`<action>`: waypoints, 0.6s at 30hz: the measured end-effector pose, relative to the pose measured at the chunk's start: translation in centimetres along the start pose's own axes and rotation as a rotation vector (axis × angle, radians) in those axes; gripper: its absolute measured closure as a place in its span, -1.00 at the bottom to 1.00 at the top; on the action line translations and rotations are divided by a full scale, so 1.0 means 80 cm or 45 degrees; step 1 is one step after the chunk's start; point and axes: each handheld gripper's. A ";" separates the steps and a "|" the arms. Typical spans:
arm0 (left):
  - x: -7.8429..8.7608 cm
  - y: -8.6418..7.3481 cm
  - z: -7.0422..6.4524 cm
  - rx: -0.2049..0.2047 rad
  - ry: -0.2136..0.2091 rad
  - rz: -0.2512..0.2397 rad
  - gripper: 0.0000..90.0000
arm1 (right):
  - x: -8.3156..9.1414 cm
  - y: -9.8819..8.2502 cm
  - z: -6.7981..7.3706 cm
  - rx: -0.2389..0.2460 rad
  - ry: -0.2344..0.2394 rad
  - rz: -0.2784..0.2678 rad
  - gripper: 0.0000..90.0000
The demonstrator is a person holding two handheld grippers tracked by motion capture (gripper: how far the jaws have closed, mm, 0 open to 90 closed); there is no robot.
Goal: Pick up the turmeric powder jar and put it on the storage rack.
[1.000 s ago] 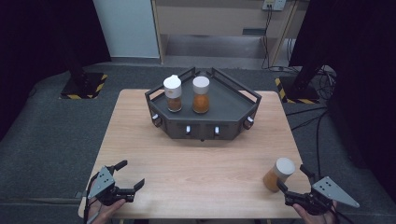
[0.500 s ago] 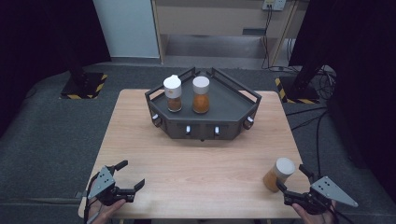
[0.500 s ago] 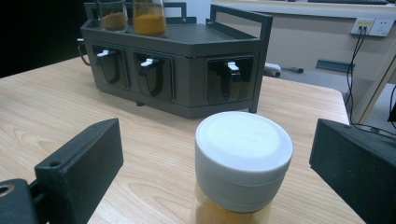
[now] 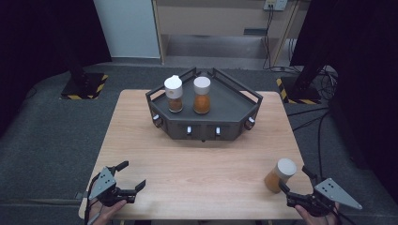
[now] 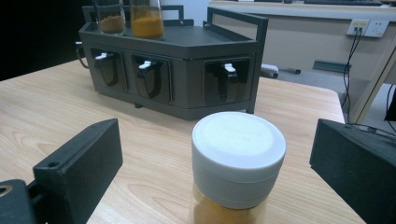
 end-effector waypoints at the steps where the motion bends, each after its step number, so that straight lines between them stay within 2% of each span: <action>1: 0.000 0.000 0.000 -0.002 -0.001 -0.003 -0.92 | 0.000 0.000 0.000 -0.004 0.000 0.000 -0.95; 7: 0.000 0.001 -0.001 -0.002 0.001 0.003 -0.92 | 0.003 0.002 -0.001 -0.010 -0.003 -0.013 -0.97; 18: -0.001 0.001 -0.002 -0.001 0.005 0.009 -0.92 | 0.009 0.021 -0.003 -0.015 -0.011 0.001 -0.99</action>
Point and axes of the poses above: each handheld gripper's, and its own axes: x roughly backward along the jaws, y roughly out of its top, z roughly to its left, and after that the axes turned 15 degrees about -y, right-handed
